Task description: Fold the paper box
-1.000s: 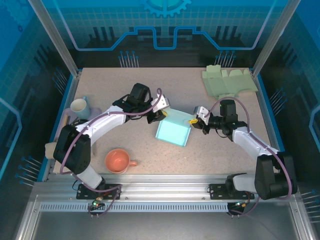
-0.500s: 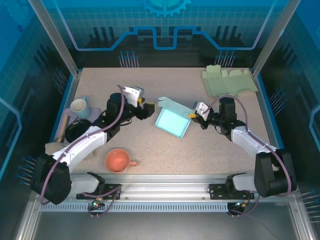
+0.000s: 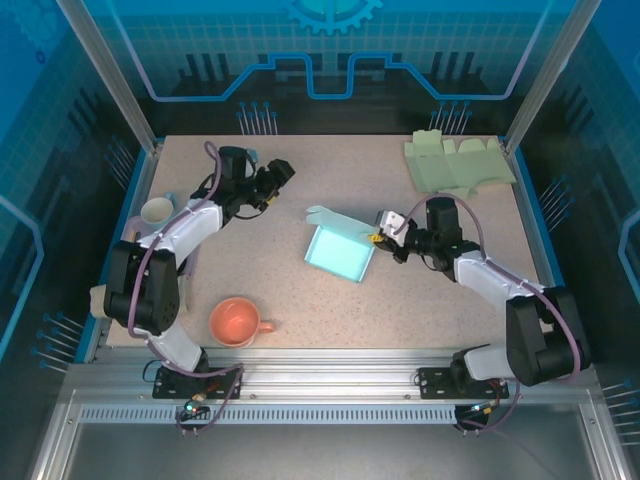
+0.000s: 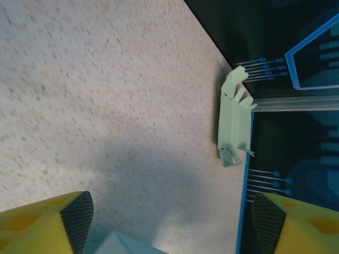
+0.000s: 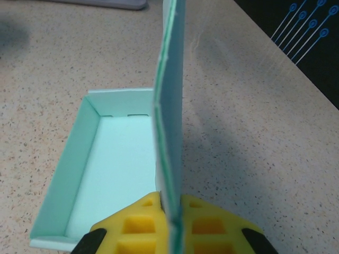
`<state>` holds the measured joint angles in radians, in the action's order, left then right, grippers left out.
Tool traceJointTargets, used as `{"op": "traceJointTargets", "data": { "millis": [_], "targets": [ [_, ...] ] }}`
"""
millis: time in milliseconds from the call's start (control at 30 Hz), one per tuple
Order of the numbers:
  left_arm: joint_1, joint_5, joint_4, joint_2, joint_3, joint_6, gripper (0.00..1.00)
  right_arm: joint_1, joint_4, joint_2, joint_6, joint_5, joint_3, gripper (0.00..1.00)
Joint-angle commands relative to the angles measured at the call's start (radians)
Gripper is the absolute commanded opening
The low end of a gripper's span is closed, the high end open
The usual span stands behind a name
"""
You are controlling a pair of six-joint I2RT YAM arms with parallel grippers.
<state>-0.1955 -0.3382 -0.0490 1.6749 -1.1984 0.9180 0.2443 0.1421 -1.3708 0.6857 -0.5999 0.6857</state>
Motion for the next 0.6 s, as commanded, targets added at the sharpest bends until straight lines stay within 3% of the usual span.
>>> {"op": "traceJointTargets", "data": {
  "millis": [0,233,567],
  "targets": [
    [-0.033,-0.029,-0.129,0.000,-0.051,0.066,0.82,0.036,-0.014,-0.021,0.041,0.062,0.027,0.00],
    [-0.127,0.042,-0.180,-0.015,-0.033,0.032,0.80,0.060,-0.017,-0.052,0.051,0.105,0.045,0.00],
    [-0.187,0.081,-0.241,0.008,-0.056,0.007,0.77,0.078,-0.009,-0.083,0.063,0.132,0.045,0.00]
  ]
}}
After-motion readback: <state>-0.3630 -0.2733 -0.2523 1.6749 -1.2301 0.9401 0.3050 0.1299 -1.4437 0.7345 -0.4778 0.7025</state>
